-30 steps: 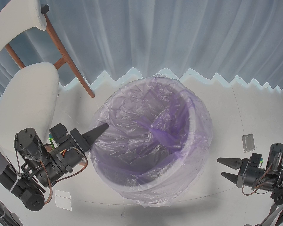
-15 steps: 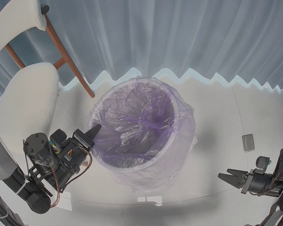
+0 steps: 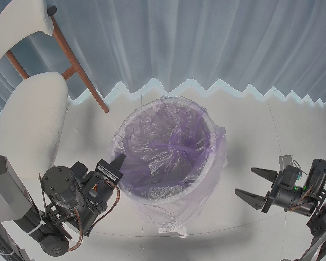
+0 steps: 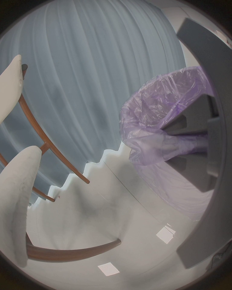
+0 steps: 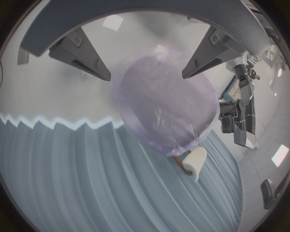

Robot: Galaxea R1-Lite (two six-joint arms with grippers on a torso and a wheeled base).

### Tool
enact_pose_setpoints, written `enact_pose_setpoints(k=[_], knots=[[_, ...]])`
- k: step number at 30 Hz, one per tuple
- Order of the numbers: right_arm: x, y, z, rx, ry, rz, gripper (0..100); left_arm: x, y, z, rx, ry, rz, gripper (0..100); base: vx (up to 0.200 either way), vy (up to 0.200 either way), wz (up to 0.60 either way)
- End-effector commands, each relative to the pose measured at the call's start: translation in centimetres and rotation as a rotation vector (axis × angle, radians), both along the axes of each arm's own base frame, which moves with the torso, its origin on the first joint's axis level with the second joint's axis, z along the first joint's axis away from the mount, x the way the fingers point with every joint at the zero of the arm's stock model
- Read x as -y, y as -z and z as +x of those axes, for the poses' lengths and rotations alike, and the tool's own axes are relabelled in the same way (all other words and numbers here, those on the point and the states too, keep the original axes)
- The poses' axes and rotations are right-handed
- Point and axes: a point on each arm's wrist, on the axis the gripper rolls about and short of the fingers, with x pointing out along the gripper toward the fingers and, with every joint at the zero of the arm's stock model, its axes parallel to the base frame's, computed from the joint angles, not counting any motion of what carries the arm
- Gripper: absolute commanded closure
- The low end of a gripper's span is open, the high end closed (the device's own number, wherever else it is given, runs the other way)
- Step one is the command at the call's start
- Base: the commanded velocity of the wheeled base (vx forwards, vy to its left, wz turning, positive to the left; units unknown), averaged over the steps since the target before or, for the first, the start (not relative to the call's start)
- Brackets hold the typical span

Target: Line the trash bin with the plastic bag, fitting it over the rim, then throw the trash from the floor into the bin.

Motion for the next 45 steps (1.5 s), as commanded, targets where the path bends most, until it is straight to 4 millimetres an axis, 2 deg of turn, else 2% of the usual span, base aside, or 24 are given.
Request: enact_pose_setpoints(k=[1, 7, 16, 17, 24, 35, 38, 40, 41, 42, 45], knots=[[-1.9, 1.9, 4.0, 0.081, -0.023, 0.007, 0, 0.4, 0.3, -0.3, -0.018, 0.0, -0.016, 100, 0.0, 0.0, 0.0], [-2.1, 1.9, 4.3, 0.099, -0.031, -0.003, 0, 0.5, 0.3, -0.4, -0.017, 0.005, -0.017, 100, 0.0, 0.0, 0.0], [-3.1, 0.6, 6.5, 0.174, -0.048, 0.04, 0, 1.4, 0.1, -1.3, -0.014, 0.056, -0.02, 100, 0.0, 0.0, 0.0], [-3.2, 0.6, 6.5, 0.174, -0.049, 0.042, 100, 1.4, 0.1, -1.3, -0.014, 0.056, -0.021, 100, 0.0, 0.0, 0.0], [-2.7, 0.6, 5.4, 0.137, -0.062, 0.058, 100, 1.2, 0.1, -1.0, -0.012, 0.044, -0.025, 100, 0.0, 0.0, 0.0], [-1.8, 2.3, 3.5, 0.037, -0.062, 0.019, 100, 0.9, -0.1, -0.6, -0.005, 0.031, -0.029, 100, 0.0, 0.0, 0.0], [-1.4, 3.3, 2.1, -0.019, -0.067, -0.012, 100, 0.7, -0.3, -0.2, 0.004, 0.016, -0.035, 100, 0.0, 0.0, 0.0], [-1.6, 3.8, 0.7, -0.101, -0.09, 0.006, 100, 0.5, -0.8, 0.8, 0.028, -0.013, -0.052, 100, 0.0, 0.0, 0.0], [-1.6, 3.8, 0.7, -0.101, -0.09, 0.006, 100, 0.5, -0.8, 0.8, 0.028, -0.013, -0.052, 100, 0.0, 0.0, 0.0], [-2.3, 3.6, -0.2, -0.216, -0.09, 0.106, 100, 0.4, -1.0, 1.4, 0.037, -0.026, -0.062, 100, 0.0, 0.0, 0.0], [-3.7, 2.6, -0.9, -0.399, -0.022, 0.328, 100, 0.6, -0.9, 2.1, 0.035, -0.036, -0.087, 100, 0.0, 0.0, 0.0]])
